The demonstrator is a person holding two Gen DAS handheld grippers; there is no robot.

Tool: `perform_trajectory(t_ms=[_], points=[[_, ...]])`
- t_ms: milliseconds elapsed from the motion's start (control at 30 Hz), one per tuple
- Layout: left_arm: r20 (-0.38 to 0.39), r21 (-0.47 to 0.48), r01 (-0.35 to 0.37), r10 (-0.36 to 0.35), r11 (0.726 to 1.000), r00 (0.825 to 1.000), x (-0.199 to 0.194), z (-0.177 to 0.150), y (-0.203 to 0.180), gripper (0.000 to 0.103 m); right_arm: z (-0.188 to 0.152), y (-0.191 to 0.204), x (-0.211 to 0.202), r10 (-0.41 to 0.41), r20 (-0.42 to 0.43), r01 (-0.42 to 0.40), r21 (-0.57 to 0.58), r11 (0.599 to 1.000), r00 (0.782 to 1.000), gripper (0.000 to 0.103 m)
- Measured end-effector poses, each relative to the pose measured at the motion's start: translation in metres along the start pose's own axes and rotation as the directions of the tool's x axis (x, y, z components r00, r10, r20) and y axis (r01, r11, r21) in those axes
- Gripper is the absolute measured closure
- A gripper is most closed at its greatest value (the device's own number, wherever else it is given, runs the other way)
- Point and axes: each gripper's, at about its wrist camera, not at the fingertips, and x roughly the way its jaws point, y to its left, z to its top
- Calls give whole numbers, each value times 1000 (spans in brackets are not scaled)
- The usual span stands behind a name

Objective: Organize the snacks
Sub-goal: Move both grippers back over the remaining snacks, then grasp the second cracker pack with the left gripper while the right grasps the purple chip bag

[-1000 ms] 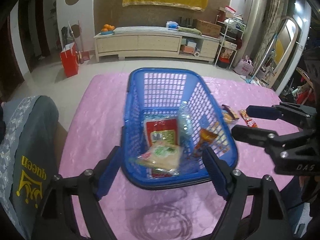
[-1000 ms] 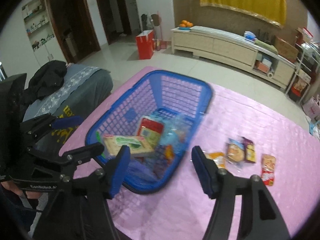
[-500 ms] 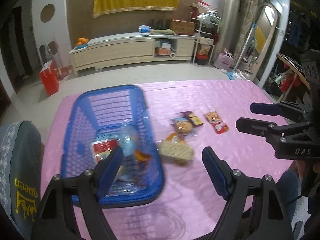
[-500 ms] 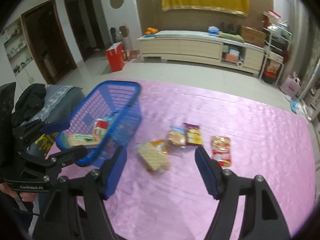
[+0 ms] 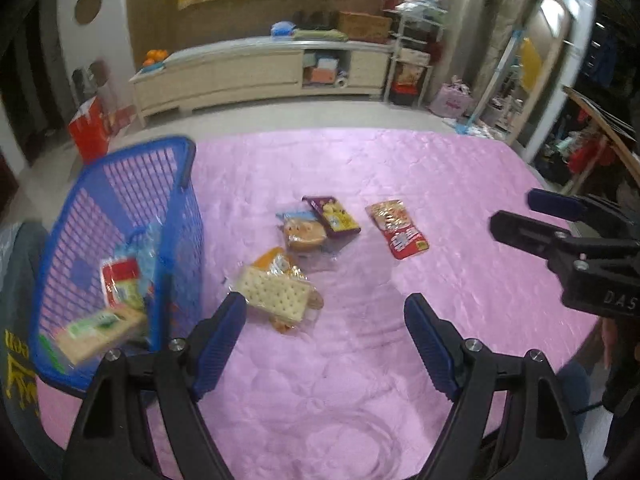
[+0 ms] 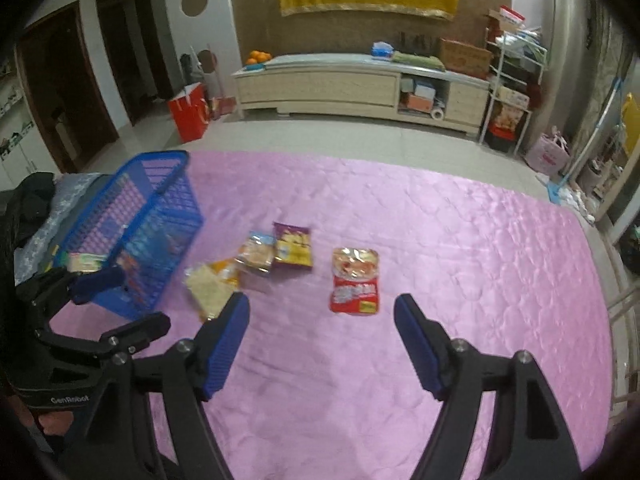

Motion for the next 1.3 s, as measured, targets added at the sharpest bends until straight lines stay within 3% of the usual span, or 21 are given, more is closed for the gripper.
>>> perform_trajectory(t_ms=[200, 500, 733, 900, 1067, 1167, 1300], points=[[-38, -121, -62, 57, 991, 998, 35, -6, 5, 23, -11, -2, 32, -30, -46, 27, -73, 997, 999, 24], [-84, -224, -145, 130, 964, 988, 79, -7, 19, 23, -6, -7, 88, 9, -122, -21, -95, 995, 992, 23], [-134, -312, -210, 176, 927, 975, 109, -8, 34, 23, 1, 1, 121, 51, -143, -70, -132, 989, 988, 23], [-166, -407, -222, 167, 886, 972, 128, -12, 52, 23, 4, 5, 140, 71, -146, -94, -153, 984, 987, 23], [-151, -441, -238, 190, 865, 970, 136, -9, 57, 23, 7, 9, 151, 94, -145, -118, -169, 978, 985, 23], [-129, -444, -227, 188, 867, 974, 136, -3, 55, 23, 13, 10, 153, 96, -151, -122, -176, 977, 984, 23], [-151, -458, -270, 225, 847, 963, 141, -3, 54, 23, 19, 15, 154, 106, -146, -134, -199, 971, 984, 23]])
